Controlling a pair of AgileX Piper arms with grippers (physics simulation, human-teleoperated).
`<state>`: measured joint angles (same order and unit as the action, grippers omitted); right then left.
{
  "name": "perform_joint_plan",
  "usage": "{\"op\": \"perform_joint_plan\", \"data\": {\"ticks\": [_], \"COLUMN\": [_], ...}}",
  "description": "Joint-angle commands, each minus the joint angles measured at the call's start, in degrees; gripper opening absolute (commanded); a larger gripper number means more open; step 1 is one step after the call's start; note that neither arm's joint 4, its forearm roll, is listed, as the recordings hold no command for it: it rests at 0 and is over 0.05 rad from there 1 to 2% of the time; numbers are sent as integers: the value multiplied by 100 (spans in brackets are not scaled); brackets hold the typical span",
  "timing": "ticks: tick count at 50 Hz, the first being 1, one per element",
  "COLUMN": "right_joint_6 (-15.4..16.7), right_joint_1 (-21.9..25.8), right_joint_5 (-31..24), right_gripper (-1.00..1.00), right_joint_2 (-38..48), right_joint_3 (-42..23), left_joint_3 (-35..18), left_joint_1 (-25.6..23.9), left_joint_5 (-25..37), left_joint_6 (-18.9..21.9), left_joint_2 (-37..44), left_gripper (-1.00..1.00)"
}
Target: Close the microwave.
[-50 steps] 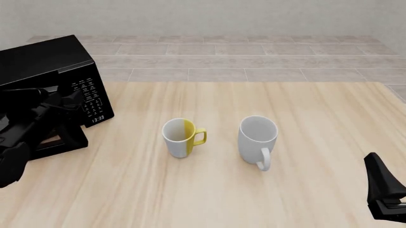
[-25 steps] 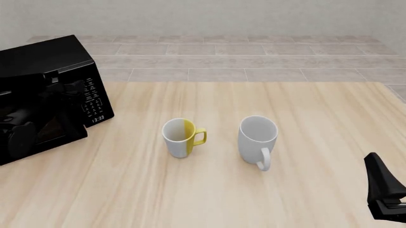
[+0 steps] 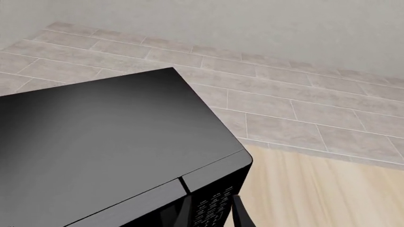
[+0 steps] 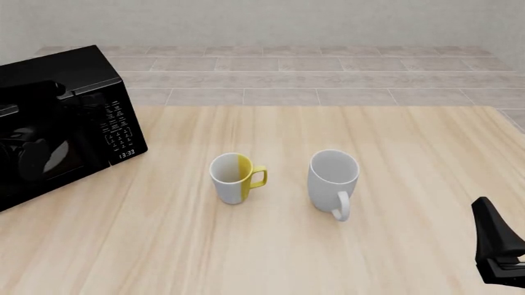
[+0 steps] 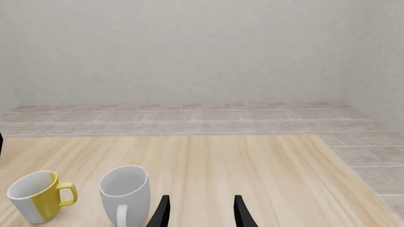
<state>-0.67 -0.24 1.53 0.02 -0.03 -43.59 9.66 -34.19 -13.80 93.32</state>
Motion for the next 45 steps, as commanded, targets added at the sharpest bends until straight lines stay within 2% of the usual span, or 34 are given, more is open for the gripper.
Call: {"op": "perform_joint_plan", "data": {"ticks": [1, 15, 25, 31, 35, 36, 37, 38, 45], "right_joint_6": [0, 5, 23, 35, 42, 42, 39, 39, 37], "right_joint_1": [-1, 5, 0, 0, 8, 8, 5, 5, 5], "right_joint_5": [8, 14, 3, -2, -10, -10, -3, -3, 4], "right_gripper": [100, 100, 100, 100, 100, 100, 100, 100, 100], "right_joint_2": [0, 0, 0, 1, 1, 1, 1, 1, 0], "right_joint_3": [0, -1, -1, -1, 0, 0, -1, -1, -1], "left_joint_3": [-275, -528, -317, 552, 1164, 1167, 1482, 1486, 2576], "left_joint_1": [735, 803, 751, 569, 471, 471, 382, 382, 24], "left_joint_5": [323, 518, 329, -143, -359, -360, -401, -400, -276], "left_joint_6": [625, 624, 693, 948, 917, 917, 968, 968, 1233], "left_joint_2": [766, 923, 878, 241, -330, -331, -707, -712, -2221], "left_gripper": [100, 100, 100, 100, 100, 100, 100, 100, 100]}}
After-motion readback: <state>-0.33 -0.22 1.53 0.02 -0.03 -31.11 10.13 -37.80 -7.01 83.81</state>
